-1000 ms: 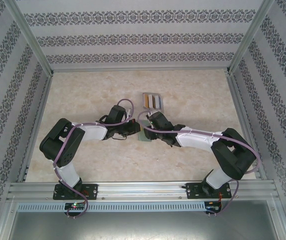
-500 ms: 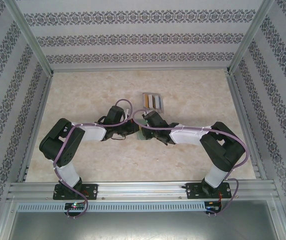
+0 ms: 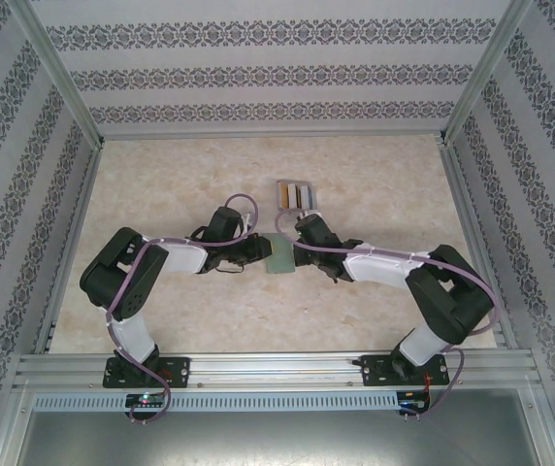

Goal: Put the credit cards into the card holder
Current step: Open the card holder at the center of the table.

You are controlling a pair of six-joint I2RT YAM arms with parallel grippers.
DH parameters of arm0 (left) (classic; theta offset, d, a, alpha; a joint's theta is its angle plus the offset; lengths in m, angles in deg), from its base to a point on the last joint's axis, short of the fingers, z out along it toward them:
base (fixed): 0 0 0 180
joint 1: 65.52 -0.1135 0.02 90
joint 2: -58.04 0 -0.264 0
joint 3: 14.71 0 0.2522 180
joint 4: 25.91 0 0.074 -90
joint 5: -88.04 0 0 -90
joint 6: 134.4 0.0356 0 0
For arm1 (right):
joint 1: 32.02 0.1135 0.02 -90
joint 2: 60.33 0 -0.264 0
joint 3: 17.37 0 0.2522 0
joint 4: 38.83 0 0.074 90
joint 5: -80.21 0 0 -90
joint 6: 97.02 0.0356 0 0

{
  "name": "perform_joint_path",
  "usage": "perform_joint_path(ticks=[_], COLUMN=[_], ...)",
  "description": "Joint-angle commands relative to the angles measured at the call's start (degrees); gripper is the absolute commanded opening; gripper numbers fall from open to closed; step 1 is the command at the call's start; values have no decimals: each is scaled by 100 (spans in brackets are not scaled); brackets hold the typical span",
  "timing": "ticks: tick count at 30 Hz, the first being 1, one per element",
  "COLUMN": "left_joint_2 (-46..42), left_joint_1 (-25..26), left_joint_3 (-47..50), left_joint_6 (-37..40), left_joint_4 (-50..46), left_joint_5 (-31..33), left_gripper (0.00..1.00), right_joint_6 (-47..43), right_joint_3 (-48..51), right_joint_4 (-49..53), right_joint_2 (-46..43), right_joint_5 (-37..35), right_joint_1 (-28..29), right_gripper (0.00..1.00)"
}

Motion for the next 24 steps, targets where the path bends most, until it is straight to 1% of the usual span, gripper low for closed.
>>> perform_joint_path(ticks=[1, 3, 6, 10, 12, 15, 20, 23, 24], left_joint_2=[114, 108, 56, -21, -59, -129, -216, -247, -246], left_joint_1=[-12, -15, -26, -48, -54, -62, -63, -49, -47], left_joint_3=[-182, -140, -32, -4, 3, 2, 42, 86, 74], left_joint_6=[205, 197, 196, 188, 224, 284, 298, 272, 283], left_joint_4=[-186, -69, 108, 221, 167, 89, 126, 245, 229], left_joint_5=[87, 24, 43, -109, -44, 39, 49, -26, -28], left_gripper=[45, 55, 62, 65, 68, 70, 72, 80, 81], right_joint_6=[195, 85, -137, -281, -258, -211, -118, -146, -163], right_joint_3=[329, 352, 231, 57, 2, 77, -36, -71, -104], right_joint_4=[-182, -225, -78, -76, -45, -312, -305, -364, -321], right_joint_2=[-476, -708, -1032, -1157, -1170, -1154, -1104, -1125, -1136], right_joint_5=[427, 836, 1126, 1441, 1444, 1482, 1543, 1555, 1549], right_joint_1=[-227, -253, -136, -38, -3, 35, 46, 41, 45], right_gripper=[0, 0, 0, 0, 0, 0, 0, 0, 0])
